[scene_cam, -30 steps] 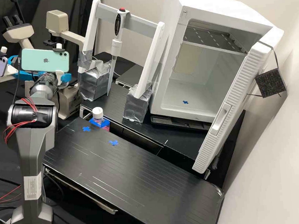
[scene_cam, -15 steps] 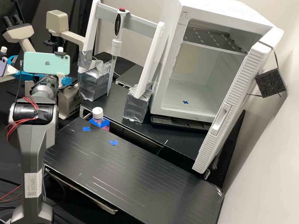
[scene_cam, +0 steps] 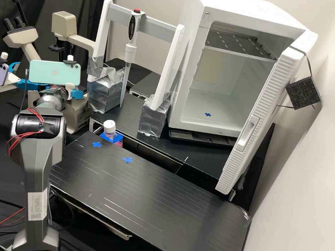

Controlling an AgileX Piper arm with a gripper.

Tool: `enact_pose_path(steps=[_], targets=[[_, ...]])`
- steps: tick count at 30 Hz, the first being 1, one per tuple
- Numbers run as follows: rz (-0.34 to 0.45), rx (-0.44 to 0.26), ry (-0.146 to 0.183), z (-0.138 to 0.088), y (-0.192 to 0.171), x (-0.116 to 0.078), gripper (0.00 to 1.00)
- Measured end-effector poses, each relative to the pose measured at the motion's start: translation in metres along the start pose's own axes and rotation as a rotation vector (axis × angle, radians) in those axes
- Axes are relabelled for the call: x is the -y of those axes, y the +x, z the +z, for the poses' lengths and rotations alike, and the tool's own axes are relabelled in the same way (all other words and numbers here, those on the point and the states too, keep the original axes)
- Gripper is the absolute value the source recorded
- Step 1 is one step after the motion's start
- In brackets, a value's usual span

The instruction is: Move the petri dish to the bench

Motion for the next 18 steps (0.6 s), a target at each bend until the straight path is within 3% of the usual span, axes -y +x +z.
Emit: enact_pose_path(steps=[18], targets=[[0.010, 0.000, -0.022, -0.0058, 0.0043, -0.0062, 1.00]])
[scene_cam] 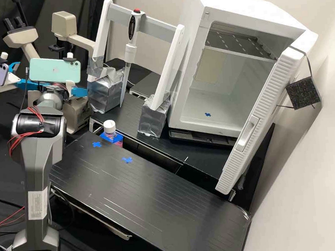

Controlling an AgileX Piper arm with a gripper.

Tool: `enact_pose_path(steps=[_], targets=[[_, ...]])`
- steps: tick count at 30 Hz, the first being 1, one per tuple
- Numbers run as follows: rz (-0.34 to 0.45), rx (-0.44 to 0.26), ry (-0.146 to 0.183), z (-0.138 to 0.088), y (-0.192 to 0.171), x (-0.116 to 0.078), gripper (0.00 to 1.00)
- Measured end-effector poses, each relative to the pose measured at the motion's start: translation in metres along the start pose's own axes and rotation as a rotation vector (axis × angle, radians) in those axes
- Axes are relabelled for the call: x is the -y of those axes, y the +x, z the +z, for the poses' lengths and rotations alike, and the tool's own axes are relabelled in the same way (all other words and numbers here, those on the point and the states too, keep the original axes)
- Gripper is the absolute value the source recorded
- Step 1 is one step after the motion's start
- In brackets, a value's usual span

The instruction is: Move the petri dish to the bench

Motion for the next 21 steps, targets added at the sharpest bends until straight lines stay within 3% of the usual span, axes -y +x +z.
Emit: enact_pose_path(steps=[1, 2, 21], targets=[[0.000, 0.000, 0.000, 0.0000, 0.0000, 0.0000, 1.00], [0.000, 0.000, 0.000, 0.0000, 0.0000, 0.0000, 0.00], [-0.007, -0.002, -0.022, 0.0003, 0.0033, 0.0015, 0.00]])
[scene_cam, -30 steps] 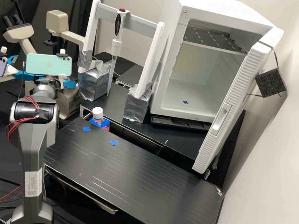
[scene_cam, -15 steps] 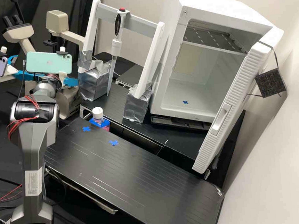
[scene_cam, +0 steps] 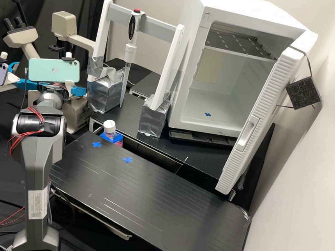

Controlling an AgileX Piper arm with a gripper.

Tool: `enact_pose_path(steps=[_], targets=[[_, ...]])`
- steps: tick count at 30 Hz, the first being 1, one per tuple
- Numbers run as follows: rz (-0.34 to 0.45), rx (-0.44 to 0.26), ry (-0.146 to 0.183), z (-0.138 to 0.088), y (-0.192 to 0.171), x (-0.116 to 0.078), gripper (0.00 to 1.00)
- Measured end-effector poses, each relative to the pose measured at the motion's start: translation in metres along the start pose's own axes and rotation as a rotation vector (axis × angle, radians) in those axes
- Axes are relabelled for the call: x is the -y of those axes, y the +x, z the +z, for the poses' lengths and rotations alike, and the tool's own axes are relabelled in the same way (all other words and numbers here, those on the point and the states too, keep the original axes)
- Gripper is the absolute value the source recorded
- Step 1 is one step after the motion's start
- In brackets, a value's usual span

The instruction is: Move the petri dish to the bench

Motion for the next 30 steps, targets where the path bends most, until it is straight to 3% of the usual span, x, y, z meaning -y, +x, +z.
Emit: enact_pose_path(steps=[11, 30], targets=[[-0.005, -0.012, -0.031, -0.0004, 0.0028, 0.0033, 0.00], [-0.001, -0.010, -0.013, 0.0041, 0.0033, 0.0057, 0.00]])
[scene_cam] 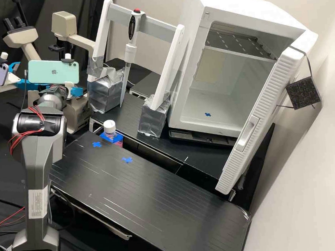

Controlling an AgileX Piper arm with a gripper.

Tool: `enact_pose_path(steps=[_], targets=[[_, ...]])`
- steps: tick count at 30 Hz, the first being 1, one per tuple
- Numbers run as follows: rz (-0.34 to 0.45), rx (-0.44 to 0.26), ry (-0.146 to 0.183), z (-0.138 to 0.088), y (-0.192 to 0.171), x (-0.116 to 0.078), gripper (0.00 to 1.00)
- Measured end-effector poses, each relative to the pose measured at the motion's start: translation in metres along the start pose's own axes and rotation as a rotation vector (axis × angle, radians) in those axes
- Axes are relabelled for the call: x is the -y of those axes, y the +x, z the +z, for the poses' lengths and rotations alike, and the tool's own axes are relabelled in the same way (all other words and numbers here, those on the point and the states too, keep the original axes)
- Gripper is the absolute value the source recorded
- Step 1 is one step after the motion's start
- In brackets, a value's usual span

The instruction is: Move the petri dish to the bench

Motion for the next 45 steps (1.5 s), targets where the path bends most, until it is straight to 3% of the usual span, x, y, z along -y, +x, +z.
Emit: enact_pose_path(steps=[15, 23, 32, 38, 45], targets=[[0.010, -0.046, 0.007, -0.003, -0.028, -0.002, 0.00], [0.020, -0.085, -0.012, -0.012, -0.050, 0.005, 0.00], [0.070, -0.127, -0.049, 0.008, -0.102, 0.020, 0.00], [0.107, -0.168, -0.098, 0.023, -0.147, 0.034, 0.00], [0.098, -0.150, -0.101, 0.050, -0.176, 0.057, 0.00]])
